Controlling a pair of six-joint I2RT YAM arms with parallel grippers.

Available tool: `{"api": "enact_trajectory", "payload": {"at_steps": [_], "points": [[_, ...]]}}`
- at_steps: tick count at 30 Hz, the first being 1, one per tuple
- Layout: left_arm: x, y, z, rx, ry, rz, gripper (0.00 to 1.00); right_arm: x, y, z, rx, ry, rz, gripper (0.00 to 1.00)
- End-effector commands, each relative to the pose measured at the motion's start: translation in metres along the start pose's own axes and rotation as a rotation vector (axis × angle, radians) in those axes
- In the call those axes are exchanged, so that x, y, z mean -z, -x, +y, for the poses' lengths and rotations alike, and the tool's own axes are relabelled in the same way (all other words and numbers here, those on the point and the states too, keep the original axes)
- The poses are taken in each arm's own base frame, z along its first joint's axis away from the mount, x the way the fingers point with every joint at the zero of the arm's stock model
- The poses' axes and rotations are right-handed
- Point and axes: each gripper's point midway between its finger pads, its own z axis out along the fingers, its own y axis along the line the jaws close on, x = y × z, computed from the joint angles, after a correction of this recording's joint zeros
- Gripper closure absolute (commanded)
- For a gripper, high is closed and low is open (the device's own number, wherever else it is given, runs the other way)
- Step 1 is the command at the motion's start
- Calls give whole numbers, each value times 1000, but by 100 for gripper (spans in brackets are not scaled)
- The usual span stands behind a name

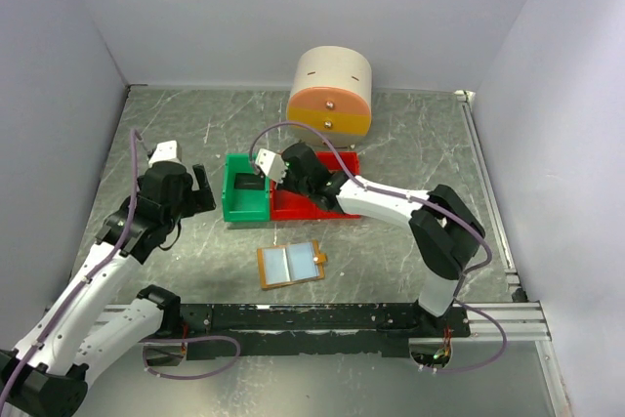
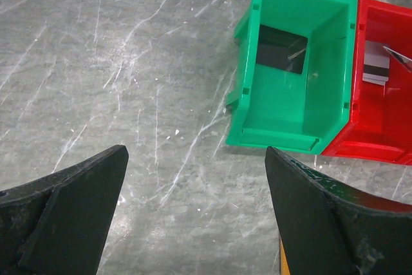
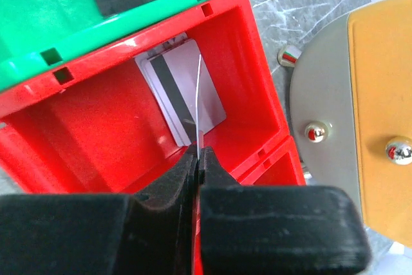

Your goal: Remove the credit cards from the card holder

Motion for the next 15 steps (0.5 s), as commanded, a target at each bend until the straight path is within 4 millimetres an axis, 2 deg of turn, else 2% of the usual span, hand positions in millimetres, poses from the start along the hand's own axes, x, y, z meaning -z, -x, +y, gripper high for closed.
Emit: {"api": "enact_trajectory", "payload": {"at_steps": [1, 9, 15], "points": [[1, 11, 1, 2, -4, -49, 0, -11, 2, -12, 94, -24, 5, 100], [7, 16, 2, 8, -10, -74, 0, -42, -13, -20, 167, -76, 69, 98], [17, 24, 4, 28, -27, -126, 0, -57, -23, -16, 209, -105, 68, 91]]}}
